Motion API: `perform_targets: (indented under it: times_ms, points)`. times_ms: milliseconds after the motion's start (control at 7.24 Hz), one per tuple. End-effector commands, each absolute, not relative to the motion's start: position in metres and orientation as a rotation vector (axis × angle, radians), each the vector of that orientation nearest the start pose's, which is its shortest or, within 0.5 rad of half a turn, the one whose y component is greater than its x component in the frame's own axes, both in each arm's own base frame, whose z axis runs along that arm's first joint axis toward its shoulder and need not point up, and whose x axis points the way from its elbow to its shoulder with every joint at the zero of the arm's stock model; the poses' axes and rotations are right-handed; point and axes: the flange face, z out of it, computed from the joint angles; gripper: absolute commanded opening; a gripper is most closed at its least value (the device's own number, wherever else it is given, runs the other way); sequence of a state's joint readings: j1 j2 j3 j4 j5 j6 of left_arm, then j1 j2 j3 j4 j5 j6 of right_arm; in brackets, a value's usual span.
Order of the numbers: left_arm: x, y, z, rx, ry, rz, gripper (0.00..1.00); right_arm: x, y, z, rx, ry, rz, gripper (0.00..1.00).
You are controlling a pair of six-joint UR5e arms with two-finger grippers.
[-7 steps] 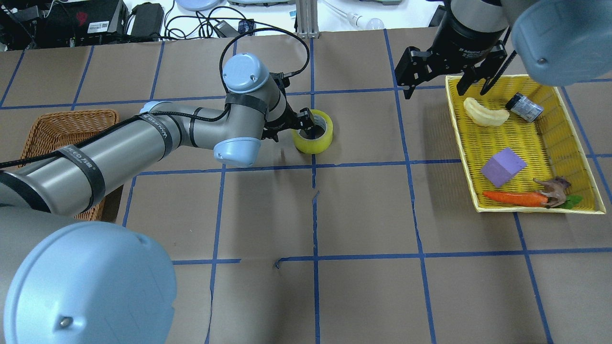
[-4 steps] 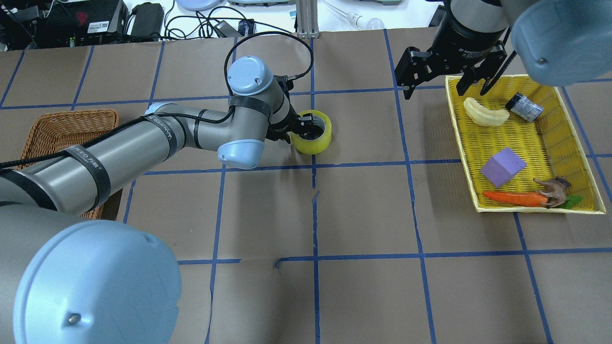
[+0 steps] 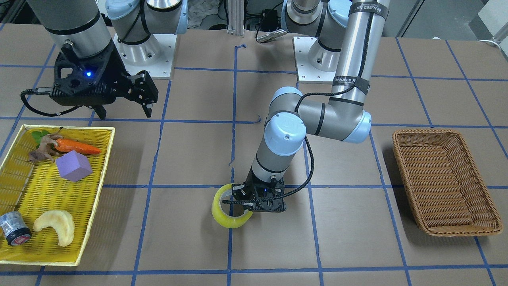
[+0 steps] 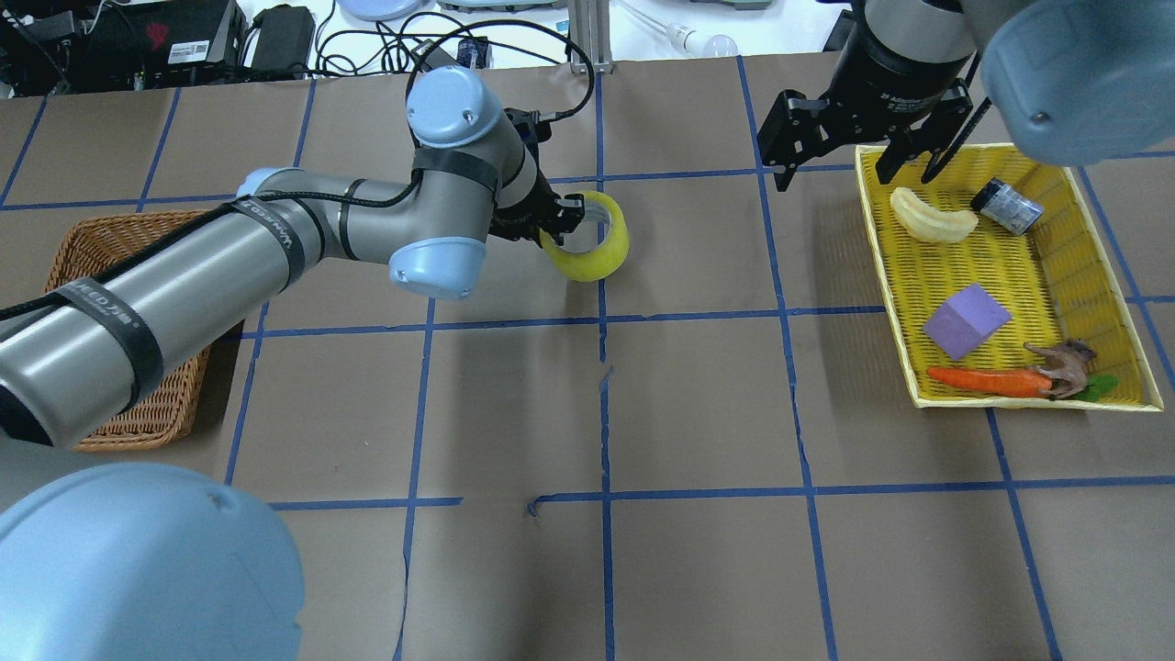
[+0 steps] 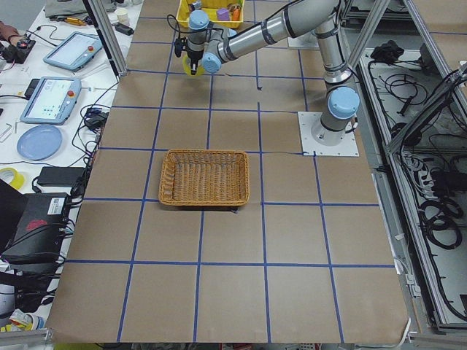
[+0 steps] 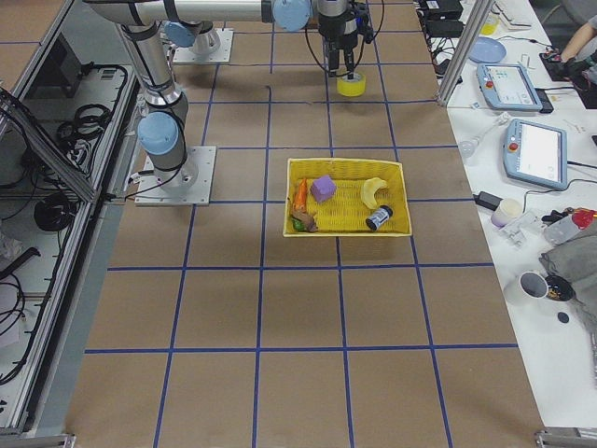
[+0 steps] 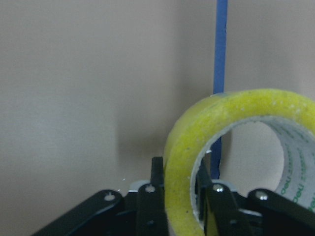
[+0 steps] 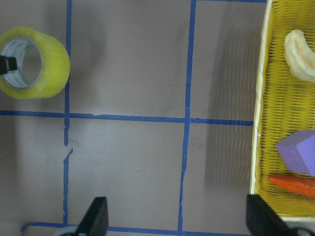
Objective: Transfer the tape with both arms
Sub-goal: 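Lift the tape roll with the left gripper and carry it over the wicker basket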
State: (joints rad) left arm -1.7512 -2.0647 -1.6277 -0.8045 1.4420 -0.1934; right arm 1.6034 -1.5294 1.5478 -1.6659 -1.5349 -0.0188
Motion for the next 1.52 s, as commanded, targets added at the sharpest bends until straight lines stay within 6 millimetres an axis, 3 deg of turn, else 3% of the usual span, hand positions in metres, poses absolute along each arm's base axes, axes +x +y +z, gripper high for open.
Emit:
perform_targets:
  times_ms: [0, 138, 276, 415, 691, 829, 967, 1106, 1382]
  points:
    - [-0.164, -0.639, 0.329, 0.144, 3.250, -0.240, 0.00, 0.153, -0.512, 0.488, -0.081, 3.102, -0.119, 1.00]
    - [-0.101, -0.645, 0.350, 0.179, 3.219, -0.235, 0.00, 0.153, -0.512, 0.488, -0.083, 3.102, -0.121, 1.00]
    - [-0.026, -0.642, 0.370, 0.186, 3.199, -0.249, 0.00, 0.154, -0.512, 0.488, -0.081, 3.101, -0.119, 1.00]
    - [0.050, -0.629, 0.379, 0.161, 3.197, -0.208, 0.00, 0.154, -0.512, 0.488, -0.081, 3.101, -0.119, 1.00]
    - [0.193, -0.594, 0.373, 0.164, 3.190, -0.172, 0.00, 0.154, -0.512, 0.488, -0.081, 3.101, -0.116, 1.00]
    - [0.241, -0.579, 0.360, 0.165, 3.195, -0.148, 0.00, 0.154, -0.512, 0.488, -0.081, 3.101, -0.116, 1.00]
    - [0.276, -0.563, 0.341, 0.182, 3.209, -0.111, 0.00, 0.154, -0.512, 0.487, -0.085, 3.101, -0.119, 1.00]
    - [0.292, -0.552, 0.309, 0.161, 3.247, -0.063, 0.00, 0.154, -0.513, 0.487, -0.083, 3.101, -0.116, 1.00]
    - [0.303, -0.557, 0.271, 0.192, 3.248, -0.053, 0.00, 0.154, -0.513, 0.487, -0.085, 3.101, -0.116, 1.00]
